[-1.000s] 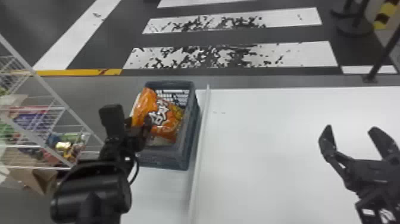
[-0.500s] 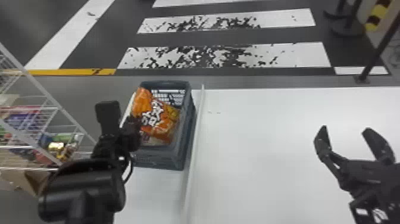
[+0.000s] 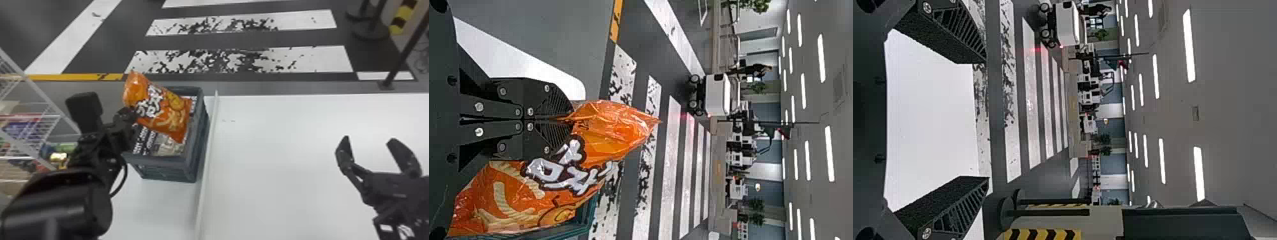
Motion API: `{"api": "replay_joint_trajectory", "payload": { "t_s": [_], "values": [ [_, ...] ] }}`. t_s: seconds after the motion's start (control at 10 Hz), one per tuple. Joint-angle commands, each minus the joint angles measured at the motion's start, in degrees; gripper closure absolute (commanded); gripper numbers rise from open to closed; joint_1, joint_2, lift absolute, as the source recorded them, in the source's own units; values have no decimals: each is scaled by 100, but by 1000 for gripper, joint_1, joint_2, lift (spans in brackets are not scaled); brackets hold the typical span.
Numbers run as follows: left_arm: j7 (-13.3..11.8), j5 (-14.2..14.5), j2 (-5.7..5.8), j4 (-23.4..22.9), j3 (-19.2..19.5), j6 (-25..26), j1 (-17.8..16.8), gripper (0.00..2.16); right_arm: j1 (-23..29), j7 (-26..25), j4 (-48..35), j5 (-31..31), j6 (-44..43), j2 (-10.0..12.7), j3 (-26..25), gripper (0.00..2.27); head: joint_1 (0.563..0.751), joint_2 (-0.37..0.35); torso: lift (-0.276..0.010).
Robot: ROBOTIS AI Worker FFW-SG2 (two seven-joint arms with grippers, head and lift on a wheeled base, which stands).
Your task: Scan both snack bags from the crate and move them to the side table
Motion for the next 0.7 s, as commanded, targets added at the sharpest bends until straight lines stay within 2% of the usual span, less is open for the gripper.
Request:
{"api": "replay_joint_trajectory", "payload": {
  "t_s": [0.0,0.1,0.3,0.5,0.6],
  "values": [
    [12,275,-16,-315,174,102,102,1878,1,0,-10,0,0,0,21,87,695,169,-29],
    [20,504,-16,-587,350,296,154,1878,18,0,-27,0,0,0,21,87,695,176,-29],
    [64,1259,-16,-1220,666,823,242,1878,27,0,-36,0,0,-18,21,87,695,193,-29],
    [-103,2042,-16,-1246,772,929,234,1878,27,0,-45,0,0,-18,21,87,695,188,-29],
    [-173,2226,-16,-1123,640,858,172,1878,1,0,-45,0,0,-18,21,87,695,170,-29]
  ]
}}
